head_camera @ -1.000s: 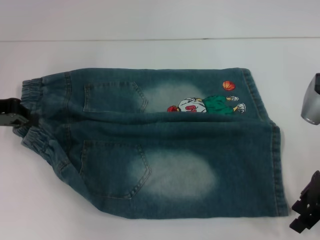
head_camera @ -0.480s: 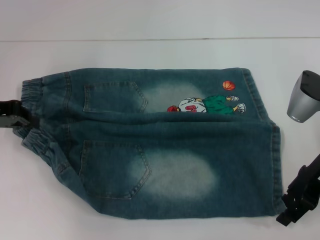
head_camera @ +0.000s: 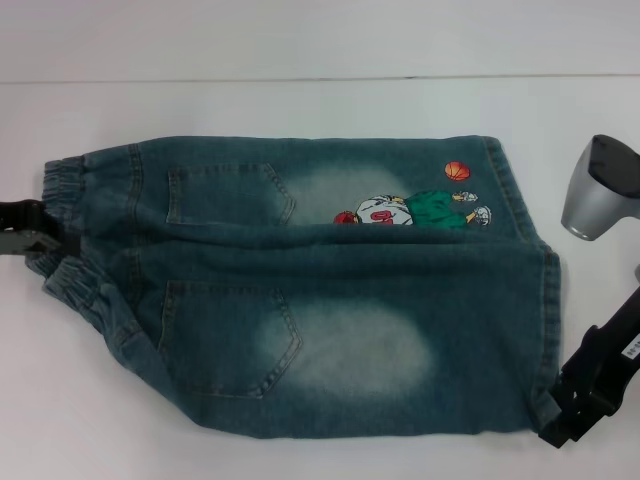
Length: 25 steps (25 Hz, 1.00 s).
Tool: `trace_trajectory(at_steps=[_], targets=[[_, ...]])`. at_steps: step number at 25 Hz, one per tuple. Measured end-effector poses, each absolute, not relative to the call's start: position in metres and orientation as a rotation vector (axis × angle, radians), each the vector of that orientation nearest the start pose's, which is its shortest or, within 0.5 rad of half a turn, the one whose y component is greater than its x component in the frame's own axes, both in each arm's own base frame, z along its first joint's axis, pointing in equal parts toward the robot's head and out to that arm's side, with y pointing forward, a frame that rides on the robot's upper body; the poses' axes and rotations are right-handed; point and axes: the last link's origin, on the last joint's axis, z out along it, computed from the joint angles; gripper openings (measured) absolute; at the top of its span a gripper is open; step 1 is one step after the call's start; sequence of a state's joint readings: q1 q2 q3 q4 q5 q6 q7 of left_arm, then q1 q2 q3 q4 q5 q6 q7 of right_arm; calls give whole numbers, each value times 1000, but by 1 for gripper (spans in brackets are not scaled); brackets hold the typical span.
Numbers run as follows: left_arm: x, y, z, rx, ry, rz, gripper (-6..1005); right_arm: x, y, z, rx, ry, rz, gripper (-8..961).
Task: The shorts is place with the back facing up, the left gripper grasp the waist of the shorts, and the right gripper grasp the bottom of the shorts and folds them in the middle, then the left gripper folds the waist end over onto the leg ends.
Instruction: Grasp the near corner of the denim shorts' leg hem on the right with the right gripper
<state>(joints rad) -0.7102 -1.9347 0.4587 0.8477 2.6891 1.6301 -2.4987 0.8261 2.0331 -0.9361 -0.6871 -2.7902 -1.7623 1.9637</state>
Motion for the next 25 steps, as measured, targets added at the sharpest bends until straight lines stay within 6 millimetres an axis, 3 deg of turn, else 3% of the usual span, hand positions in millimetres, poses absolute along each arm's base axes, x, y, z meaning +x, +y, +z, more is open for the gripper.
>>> trace_trajectory(at_steps=[25], targets=[[-299,369,92,-2125,-1830,-87,39,244,340,-10,-3060,931,-723,591]])
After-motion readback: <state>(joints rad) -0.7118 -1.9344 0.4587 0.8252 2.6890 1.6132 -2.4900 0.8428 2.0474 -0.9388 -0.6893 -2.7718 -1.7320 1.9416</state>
